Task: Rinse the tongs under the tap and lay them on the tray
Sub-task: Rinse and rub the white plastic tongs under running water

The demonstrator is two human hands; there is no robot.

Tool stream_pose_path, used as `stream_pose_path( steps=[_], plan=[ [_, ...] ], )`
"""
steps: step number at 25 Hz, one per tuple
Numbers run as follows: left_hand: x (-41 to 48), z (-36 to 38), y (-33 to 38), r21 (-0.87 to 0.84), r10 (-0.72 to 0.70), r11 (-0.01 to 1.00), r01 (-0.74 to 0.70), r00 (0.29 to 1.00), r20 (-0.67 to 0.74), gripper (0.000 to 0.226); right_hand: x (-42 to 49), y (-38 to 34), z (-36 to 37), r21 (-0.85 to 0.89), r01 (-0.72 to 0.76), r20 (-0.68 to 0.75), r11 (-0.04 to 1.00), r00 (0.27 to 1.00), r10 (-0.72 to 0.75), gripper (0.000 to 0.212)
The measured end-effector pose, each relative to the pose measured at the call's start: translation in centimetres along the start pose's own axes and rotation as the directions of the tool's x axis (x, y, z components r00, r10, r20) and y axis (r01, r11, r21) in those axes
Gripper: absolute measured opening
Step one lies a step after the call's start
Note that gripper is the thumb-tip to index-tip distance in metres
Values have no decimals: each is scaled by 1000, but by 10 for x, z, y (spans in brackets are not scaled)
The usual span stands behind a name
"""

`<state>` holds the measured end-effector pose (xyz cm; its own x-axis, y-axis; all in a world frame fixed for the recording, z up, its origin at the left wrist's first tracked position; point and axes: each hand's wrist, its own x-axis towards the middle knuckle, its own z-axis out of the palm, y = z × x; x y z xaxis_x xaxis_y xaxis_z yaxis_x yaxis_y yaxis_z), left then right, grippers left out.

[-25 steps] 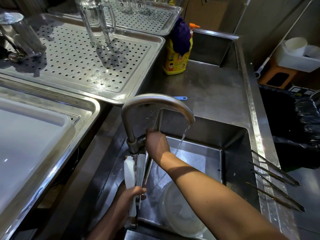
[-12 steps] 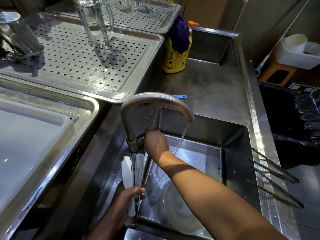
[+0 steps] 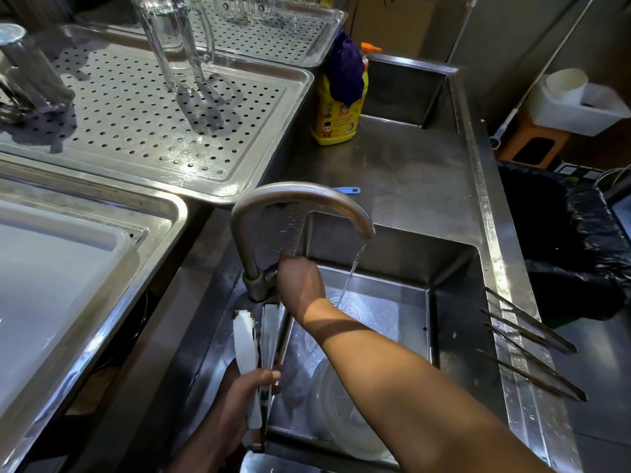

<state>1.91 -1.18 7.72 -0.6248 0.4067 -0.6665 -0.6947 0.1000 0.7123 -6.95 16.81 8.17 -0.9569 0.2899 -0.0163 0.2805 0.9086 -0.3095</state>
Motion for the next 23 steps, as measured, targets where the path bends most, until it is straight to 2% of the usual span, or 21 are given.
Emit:
stream_pose_path(
  steps=[4, 7, 9, 10, 11, 12, 14, 15, 17, 19, 21, 23],
  plan=[
    [1, -2, -1, 5, -11, 1000, 11, 1000, 23, 64, 0, 0, 0, 9, -20, 32, 1000, 999, 20, 22],
    [1, -4, -2, -1, -19, 1000, 19, 1000, 18, 67, -5, 9, 1, 138, -69, 37, 988, 997, 64, 27],
    [3, -8, -4, -1, 18, 1000, -18, 1000, 6, 65, -23, 22, 5, 302, -138, 20, 943, 990, 139, 28],
    [3, -11, -5, 4, 40, 999, -40, 999, 12, 64, -37, 31, 7, 427, -197, 21, 882, 978, 208, 27],
    [3, -12, -6, 11, 53, 999, -53, 998, 23, 64, -52, 40, 9, 570, -263, 58, 779, 958, 282, 25],
    [2, -12, -8, 27, 64, 998, -65, 997, 40, 65, -66, 46, 9, 705, -335, 149, 625, 932, 332, 23],
    [3, -6, -12, 95, 95, 990, -101, 993, 65, 64, -88, 51, 4, 839, -447, 362, 310, 884, 294, 26],
    [4, 0, -12, 136, 118, 983, -127, 990, 73, 59, -94, 51, 2, 858, -458, 403, 230, 880, 251, 30],
    [7, 17, -9, 217, 182, 954, -207, 975, 130, 40, -98, 49, -4, 885, -423, 375, 192, 895, 242, 41],
    [9, 35, -4, 286, 220, 919, -271, 955, 197, 32, -96, 51, -10, 904, -376, 304, 203, 900, 314, 46],
    [11, 44, -1, 362, 245, 882, -303, 949, 197, 36, -92, 56, -15, 906, -341, 236, 252, 900, 367, 49],
    [11, 47, 0, 439, 271, 836, -329, 943, 191, 49, -89, 58, -16, 897, -300, 178, 325, 917, 357, 46]
  ],
)
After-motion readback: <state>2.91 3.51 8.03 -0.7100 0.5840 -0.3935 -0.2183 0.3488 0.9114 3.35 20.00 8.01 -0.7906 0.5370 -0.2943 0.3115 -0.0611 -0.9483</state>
